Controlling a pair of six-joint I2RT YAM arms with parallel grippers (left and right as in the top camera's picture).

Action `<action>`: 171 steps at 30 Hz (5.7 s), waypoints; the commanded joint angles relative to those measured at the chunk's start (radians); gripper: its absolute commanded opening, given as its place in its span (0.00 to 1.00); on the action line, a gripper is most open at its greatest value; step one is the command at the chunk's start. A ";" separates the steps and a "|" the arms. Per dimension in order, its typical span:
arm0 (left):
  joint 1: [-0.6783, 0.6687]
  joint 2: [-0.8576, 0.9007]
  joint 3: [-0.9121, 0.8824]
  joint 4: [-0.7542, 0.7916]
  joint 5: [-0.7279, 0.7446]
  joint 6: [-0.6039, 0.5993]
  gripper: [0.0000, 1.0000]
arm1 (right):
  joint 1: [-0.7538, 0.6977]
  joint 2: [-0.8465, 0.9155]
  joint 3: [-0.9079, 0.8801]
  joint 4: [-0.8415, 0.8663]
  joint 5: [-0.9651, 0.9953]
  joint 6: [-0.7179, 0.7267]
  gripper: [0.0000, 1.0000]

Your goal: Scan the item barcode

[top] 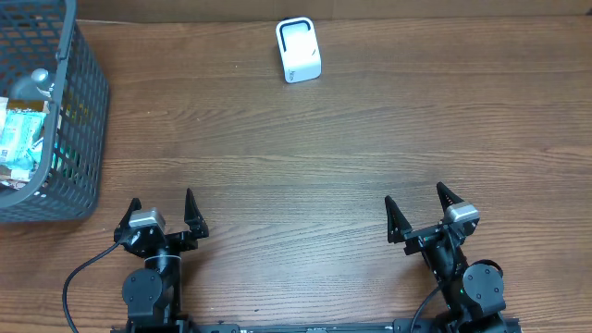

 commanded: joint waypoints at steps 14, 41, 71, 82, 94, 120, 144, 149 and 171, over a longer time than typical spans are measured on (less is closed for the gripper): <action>-0.005 -0.005 -0.003 0.001 -0.013 0.019 1.00 | -0.006 -0.008 -0.010 0.003 -0.002 -0.007 1.00; -0.005 -0.005 -0.003 0.001 -0.013 0.019 1.00 | -0.006 -0.008 -0.010 0.003 -0.002 -0.007 1.00; -0.005 -0.005 -0.003 0.001 -0.013 0.019 1.00 | -0.006 -0.008 -0.010 0.002 -0.002 -0.007 1.00; -0.005 -0.005 -0.003 0.000 -0.013 0.019 1.00 | -0.006 -0.008 -0.010 0.003 -0.002 -0.007 1.00; -0.005 -0.005 -0.003 0.001 -0.013 0.019 1.00 | -0.006 -0.008 -0.010 0.003 -0.002 -0.007 1.00; -0.005 -0.005 -0.003 0.001 -0.013 0.019 1.00 | -0.006 -0.008 -0.010 0.003 -0.002 -0.007 1.00; -0.005 -0.005 -0.003 0.044 -0.024 0.019 1.00 | -0.006 -0.008 -0.010 0.003 -0.002 -0.007 1.00; -0.005 -0.005 -0.003 0.069 -0.024 0.019 1.00 | -0.006 -0.008 -0.010 0.003 -0.002 -0.007 1.00; -0.005 -0.005 0.046 0.178 -0.013 0.019 1.00 | -0.006 -0.008 -0.010 0.003 -0.002 -0.007 1.00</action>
